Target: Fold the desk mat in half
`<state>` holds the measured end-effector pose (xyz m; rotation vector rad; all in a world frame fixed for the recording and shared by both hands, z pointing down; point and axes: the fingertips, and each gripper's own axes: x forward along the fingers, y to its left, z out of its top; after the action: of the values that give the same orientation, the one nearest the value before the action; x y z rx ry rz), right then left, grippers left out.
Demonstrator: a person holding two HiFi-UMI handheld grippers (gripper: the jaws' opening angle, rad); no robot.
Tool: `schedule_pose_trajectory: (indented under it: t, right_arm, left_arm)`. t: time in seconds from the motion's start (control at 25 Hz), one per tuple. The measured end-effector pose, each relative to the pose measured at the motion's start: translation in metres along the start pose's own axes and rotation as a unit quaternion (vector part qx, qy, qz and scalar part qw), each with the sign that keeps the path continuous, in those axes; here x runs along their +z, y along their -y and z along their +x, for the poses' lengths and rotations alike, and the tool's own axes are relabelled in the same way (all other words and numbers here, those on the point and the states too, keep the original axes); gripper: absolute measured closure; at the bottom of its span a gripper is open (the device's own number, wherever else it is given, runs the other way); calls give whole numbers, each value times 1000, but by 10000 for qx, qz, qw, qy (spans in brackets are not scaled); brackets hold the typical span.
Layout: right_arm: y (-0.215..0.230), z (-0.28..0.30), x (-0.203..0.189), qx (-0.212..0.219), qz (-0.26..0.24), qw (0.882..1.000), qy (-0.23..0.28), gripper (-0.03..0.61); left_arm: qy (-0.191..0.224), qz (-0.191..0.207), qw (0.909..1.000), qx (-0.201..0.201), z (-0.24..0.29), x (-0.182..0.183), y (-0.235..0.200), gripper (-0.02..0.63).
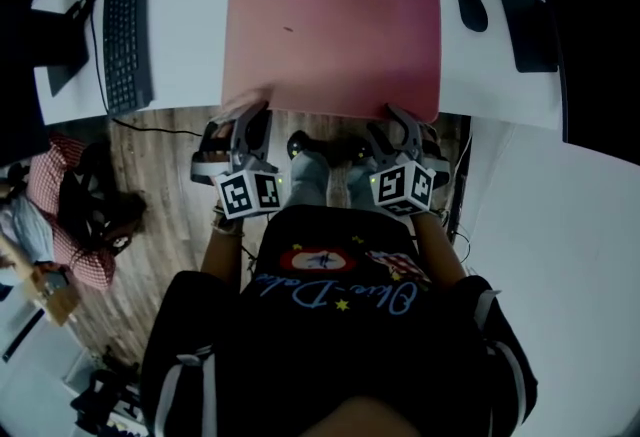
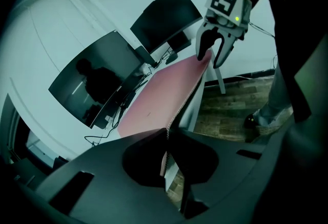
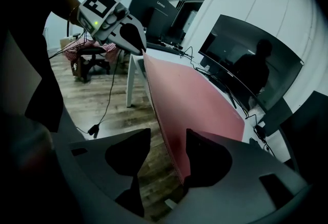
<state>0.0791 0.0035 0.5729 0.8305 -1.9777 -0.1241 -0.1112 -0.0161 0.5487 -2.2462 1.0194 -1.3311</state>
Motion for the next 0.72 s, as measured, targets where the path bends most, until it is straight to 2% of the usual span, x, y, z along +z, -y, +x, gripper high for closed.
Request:
schedule_pose_trajectory:
  t: [0.12,0.2,0.32,0.48,0.72]
  right_arm:
    - [5,1,-3,-149,47,9998,-134,381]
    - [11,-1,-2,-291,76,9994,-163,474]
    - [20,-6,5,-459,38,9988,-152,539]
    - [37,-14,12,-747,-17,9971,-153,557]
    - [67,-24,38,-1089,-29,9940,-13,560]
  left_arm:
    - [174,-35,9998,-19,-2,5,-6,598]
    - [280,-62,9996,-70,-2,6,-9,598]
    - [404,-89,9990,-153,-3,7,-13,598]
    - [576,-224,9979,-206,-3,12,-19,598]
    - [738,-300,9968,-75,-2,19,-42,598]
